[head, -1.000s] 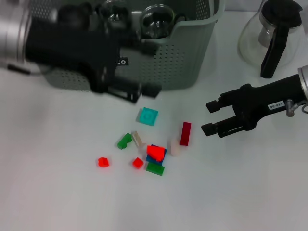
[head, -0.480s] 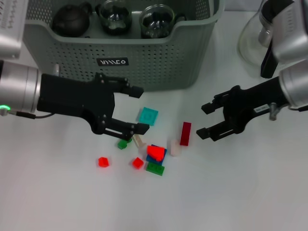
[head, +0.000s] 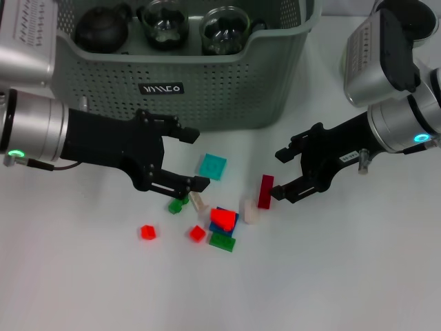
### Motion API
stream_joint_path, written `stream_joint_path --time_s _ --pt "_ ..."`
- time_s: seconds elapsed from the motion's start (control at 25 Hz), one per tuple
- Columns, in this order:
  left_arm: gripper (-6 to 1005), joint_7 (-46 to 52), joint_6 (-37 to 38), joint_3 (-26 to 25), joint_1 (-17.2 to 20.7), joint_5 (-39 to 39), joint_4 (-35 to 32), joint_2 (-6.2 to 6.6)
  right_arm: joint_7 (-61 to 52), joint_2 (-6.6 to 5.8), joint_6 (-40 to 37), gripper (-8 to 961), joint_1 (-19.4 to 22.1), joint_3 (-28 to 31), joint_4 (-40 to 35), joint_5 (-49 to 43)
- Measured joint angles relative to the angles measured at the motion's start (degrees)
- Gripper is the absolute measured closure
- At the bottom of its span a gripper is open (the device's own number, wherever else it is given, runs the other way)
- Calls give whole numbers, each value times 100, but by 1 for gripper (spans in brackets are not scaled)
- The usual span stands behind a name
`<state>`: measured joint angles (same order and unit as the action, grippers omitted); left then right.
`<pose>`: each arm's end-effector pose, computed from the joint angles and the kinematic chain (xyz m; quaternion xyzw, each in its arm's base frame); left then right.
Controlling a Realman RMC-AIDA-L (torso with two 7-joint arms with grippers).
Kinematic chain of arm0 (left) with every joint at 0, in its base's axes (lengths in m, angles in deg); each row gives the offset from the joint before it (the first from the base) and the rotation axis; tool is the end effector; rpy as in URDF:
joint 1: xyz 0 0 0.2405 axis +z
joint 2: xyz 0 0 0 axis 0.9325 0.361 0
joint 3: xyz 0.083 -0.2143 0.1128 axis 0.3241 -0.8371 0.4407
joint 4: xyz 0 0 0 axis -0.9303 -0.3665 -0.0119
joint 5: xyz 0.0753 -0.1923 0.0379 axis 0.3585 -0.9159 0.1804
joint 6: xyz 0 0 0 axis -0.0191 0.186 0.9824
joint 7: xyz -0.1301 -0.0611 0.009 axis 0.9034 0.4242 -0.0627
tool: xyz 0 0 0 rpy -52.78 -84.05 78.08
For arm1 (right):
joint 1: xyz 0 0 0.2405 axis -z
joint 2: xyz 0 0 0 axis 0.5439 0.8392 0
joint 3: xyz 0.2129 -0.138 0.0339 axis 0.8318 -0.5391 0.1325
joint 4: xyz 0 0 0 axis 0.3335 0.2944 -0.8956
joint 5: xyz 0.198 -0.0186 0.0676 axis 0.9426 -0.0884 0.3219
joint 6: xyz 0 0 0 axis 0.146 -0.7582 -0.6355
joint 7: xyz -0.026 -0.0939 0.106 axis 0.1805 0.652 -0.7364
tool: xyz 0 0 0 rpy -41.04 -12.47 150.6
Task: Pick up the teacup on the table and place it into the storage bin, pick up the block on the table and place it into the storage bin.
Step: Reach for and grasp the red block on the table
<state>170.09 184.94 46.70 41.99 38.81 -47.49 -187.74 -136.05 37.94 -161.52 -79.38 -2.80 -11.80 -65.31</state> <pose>-0.2285 0.3109 0.0119 -0.9842 -0.1088 -0.1199 0.0723 0.1885 0.3693 -0.0667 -0.9930 0.1053 -0.0511 0.0164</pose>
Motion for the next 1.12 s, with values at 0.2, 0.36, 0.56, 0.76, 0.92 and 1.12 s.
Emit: stream_joint_path --time_s 0.2,0.36,0.56,0.76,0.92,1.12 --pt "146 58 -45 -31 -27 -27 25 -13 -5 3 39 163 -69 -135 6 4" --pt "145 6 -152 -28 -11 -14 87 -25 -14 27 223 161 -83 -401 15 6" --pt "145 -14 -348 -13 23 20 194 -20 -23 49 484 149 -156 -717 130 18" --pt "146 -14 -366 -27 -8 2 267 -22 -40 53 635 126 -191 -885 162 29" --pt "146 3 -384 -31 -18 -5 274 -22 -78 53 642 108 -223 -918 164 57" --pt "146 26 -396 -40 -18 -27 274 -16 -119 51 614 86 -241 -1141 164 222"
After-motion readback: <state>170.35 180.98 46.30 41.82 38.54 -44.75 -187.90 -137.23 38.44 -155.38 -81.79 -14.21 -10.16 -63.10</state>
